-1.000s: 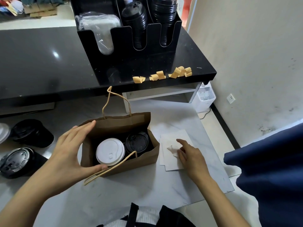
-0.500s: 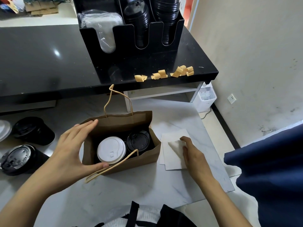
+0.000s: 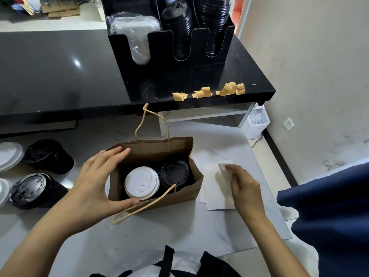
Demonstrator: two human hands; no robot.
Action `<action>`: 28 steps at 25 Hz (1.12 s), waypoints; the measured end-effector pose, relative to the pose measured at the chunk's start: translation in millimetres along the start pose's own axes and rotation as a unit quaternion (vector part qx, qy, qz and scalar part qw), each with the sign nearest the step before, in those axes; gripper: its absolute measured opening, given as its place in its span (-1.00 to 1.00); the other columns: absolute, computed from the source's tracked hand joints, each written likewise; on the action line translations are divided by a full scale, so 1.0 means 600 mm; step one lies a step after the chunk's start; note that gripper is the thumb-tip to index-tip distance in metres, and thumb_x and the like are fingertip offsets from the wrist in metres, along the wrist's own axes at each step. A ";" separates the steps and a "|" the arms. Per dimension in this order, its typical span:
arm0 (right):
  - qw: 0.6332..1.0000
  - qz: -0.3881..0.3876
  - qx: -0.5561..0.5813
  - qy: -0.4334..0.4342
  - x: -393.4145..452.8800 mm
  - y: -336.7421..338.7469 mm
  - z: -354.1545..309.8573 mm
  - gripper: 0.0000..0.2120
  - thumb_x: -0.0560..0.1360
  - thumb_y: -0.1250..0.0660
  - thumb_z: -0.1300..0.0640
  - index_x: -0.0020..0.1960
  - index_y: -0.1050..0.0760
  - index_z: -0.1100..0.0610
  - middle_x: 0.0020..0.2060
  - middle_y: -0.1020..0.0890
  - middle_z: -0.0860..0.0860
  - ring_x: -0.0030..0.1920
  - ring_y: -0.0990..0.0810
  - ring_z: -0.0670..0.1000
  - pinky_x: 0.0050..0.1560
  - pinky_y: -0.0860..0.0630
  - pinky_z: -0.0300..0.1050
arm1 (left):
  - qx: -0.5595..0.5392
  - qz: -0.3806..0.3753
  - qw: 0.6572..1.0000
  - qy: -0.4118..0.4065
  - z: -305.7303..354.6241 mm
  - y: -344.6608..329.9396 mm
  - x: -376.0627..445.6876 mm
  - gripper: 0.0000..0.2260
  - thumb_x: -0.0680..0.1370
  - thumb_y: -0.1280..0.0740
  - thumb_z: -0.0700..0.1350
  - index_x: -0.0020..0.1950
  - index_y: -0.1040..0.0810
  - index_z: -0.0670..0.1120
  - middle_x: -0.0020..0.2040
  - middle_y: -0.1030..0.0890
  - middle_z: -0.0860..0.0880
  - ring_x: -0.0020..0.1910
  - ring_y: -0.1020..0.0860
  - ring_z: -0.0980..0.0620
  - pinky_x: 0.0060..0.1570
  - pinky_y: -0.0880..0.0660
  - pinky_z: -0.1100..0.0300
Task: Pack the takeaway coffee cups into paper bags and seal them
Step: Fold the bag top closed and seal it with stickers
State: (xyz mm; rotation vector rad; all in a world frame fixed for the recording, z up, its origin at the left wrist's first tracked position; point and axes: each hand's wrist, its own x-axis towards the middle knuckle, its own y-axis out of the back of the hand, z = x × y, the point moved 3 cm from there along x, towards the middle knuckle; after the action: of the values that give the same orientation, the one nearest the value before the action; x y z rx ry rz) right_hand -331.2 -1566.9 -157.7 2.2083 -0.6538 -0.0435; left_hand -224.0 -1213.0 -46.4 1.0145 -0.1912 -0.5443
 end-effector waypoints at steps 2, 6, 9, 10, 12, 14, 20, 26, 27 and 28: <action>0.996 0.014 0.071 -0.050 0.015 0.023 -0.037 -0.65 0.64 -0.26 0.22 0.36 -0.41 -0.07 -0.13 -0.65 -0.04 -0.16 -0.61 -0.03 -0.19 -0.46 -0.21 | 0.002 0.001 1.000 -0.003 0.000 0.001 0.000 0.04 0.18 -0.42 0.53 0.58 -0.12 0.31 0.54 -0.09 0.38 0.57 0.03 0.21 0.46 -0.08 0.12; 0.978 0.056 0.200 -0.027 0.048 0.065 -0.131 -0.87 0.61 -0.37 0.16 0.15 -0.55 0.02 -0.14 -0.70 -0.11 -0.14 -0.66 -0.12 -0.18 -0.52 -0.34 | 0.000 0.003 1.000 -0.002 0.003 0.000 0.000 0.04 0.19 -0.45 0.50 0.59 -0.09 0.31 0.57 -0.08 0.34 0.59 0.05 0.19 0.49 -0.05 0.12; 0.964 0.067 0.240 0.089 0.058 0.085 -0.226 -0.92 0.58 -0.42 0.19 0.06 -0.66 0.10 -0.09 -0.68 -0.08 -0.03 -0.64 -0.06 -0.06 -0.55 -0.23 | 0.001 0.003 1.000 -0.002 0.001 -0.002 -0.001 0.03 0.23 -0.51 0.40 0.60 -0.09 0.29 0.57 -0.09 0.33 0.59 0.05 0.19 0.51 -0.02 0.13; 0.961 0.070 0.230 0.136 0.057 0.087 -0.255 -0.91 0.57 -0.44 0.21 0.06 -0.68 0.13 -0.07 -0.68 -0.03 0.00 -0.64 -0.03 -0.02 -0.55 -0.22 | -0.001 0.006 1.000 -0.005 0.001 -0.002 -0.001 0.03 0.23 -0.51 0.41 0.60 -0.09 0.29 0.56 -0.09 0.34 0.58 0.04 0.20 0.50 -0.01 0.16; 0.951 0.056 0.202 0.228 0.055 0.078 -0.304 -0.90 0.54 -0.46 0.27 0.04 -0.70 0.16 -0.08 -0.66 0.03 -0.01 -0.64 0.00 -0.01 -0.55 -0.15 | -0.007 0.011 1.000 -0.008 -0.001 -0.002 -0.002 0.03 0.23 -0.51 0.40 0.60 -0.09 0.28 0.56 -0.10 0.35 0.58 0.04 0.21 0.48 0.00 0.20; 0.936 0.010 0.135 0.324 0.056 0.049 -0.336 -0.90 0.54 -0.44 0.24 0.00 -0.72 0.12 -0.13 -0.67 0.01 -0.09 -0.64 0.08 -0.09 -0.54 -0.05 | -0.015 0.013 1.000 -0.008 -0.002 -0.004 -0.002 0.03 0.24 -0.53 0.37 0.60 -0.09 0.28 0.55 -0.11 0.35 0.58 0.03 0.21 0.48 -0.01 0.21; 0.853 -0.213 -0.136 0.456 0.074 -0.060 -0.362 -0.89 0.44 -0.50 0.18 -0.09 -0.72 0.00 -0.24 -0.66 -0.02 -0.24 -0.64 0.12 -0.30 -0.42 -0.10 | -0.024 0.017 1.000 -0.005 -0.006 -0.007 -0.002 0.03 0.21 -0.43 0.44 0.60 -0.09 0.26 0.55 -0.12 0.33 0.59 0.01 0.18 0.50 -0.03 0.20; 0.811 -0.337 -0.287 0.382 0.071 -0.093 -0.365 -0.80 0.59 -0.29 0.13 0.13 -0.64 -0.03 0.00 -0.66 0.02 0.03 -0.61 0.16 -0.17 -0.34 -0.09 | -0.022 0.011 1.000 0.002 -0.004 -0.006 0.000 0.03 0.21 -0.42 0.44 0.60 -0.06 0.29 0.55 -0.08 0.37 0.58 0.06 0.22 0.50 -0.04 0.18; 0.806 -0.356 -0.297 0.368 0.069 -0.096 -0.361 -0.82 0.57 -0.31 0.15 0.11 -0.64 0.00 -0.03 -0.66 0.04 -0.01 -0.61 0.18 -0.19 -0.34 -0.08 | -0.022 0.010 1.000 0.003 -0.003 -0.006 0.000 0.03 0.21 -0.42 0.44 0.60 -0.05 0.29 0.55 -0.07 0.37 0.58 0.07 0.22 0.50 -0.04 0.17; 0.802 -0.374 -0.300 0.355 0.066 -0.097 -0.357 -0.83 0.55 -0.33 0.14 0.11 -0.63 0.01 -0.04 -0.66 0.04 -0.05 -0.61 0.18 -0.21 -0.33 -0.07 | -0.022 0.009 1.000 0.003 -0.003 -0.006 0.001 0.03 0.21 -0.42 0.44 0.60 -0.05 0.29 0.56 -0.07 0.37 0.58 0.07 0.22 0.51 -0.05 0.17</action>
State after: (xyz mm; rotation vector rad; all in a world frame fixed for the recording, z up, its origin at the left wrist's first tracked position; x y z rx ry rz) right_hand -219.8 -1403.5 -49.2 1.5390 0.6063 0.1509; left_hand -224.3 -1213.4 -50.2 0.9704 -0.1810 -0.5273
